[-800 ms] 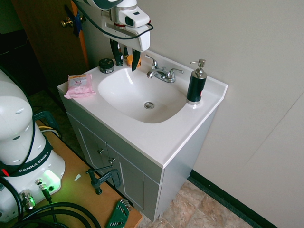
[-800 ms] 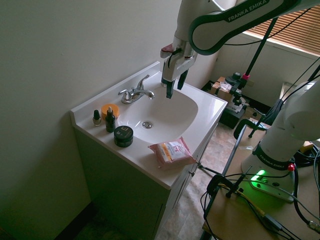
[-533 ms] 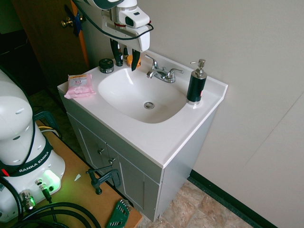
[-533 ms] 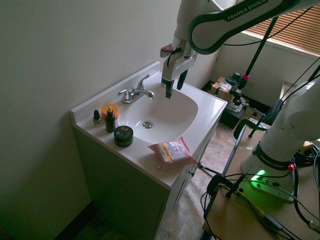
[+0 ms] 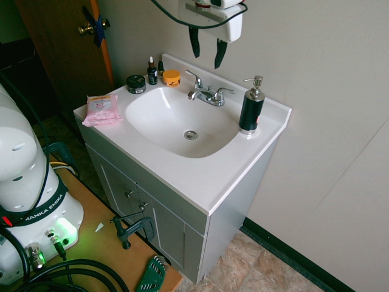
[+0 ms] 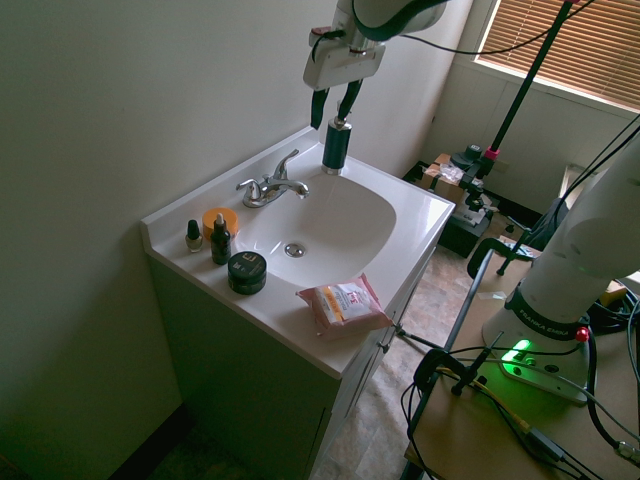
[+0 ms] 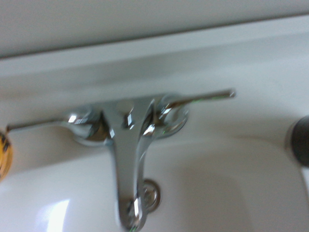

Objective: Sanitize yourself

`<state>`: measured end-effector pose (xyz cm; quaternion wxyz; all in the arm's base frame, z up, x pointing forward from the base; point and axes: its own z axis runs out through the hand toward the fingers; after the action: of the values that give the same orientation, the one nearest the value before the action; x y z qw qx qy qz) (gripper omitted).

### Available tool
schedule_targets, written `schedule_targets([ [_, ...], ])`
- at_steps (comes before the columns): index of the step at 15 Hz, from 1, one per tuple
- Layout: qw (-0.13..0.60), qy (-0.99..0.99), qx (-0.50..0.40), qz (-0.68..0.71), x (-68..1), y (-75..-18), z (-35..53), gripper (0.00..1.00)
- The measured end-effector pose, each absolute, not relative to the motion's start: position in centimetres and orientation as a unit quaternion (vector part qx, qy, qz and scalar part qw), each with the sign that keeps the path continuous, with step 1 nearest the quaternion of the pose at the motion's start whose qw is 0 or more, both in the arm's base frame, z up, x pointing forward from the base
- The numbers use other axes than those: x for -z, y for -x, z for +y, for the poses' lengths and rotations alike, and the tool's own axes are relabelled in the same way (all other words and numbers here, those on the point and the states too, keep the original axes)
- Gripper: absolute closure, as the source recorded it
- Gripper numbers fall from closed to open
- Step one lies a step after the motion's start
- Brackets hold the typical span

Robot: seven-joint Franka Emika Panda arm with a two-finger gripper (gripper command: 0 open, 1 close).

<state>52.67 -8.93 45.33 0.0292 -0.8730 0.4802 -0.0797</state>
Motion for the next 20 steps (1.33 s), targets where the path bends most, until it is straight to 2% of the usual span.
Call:
schedule_targets([
  [5, 0.026, 0.855, 0.085, 0.510, -46.9, -55.6, -13.6, 1.00],
  [11, 0.019, 0.839, 0.079, 0.539, -45.6, -55.4, -18.6, 1.00],
  [20, 0.017, 0.827, 0.078, 0.556, -44.9, -55.7, -21.5, 1.00],
])
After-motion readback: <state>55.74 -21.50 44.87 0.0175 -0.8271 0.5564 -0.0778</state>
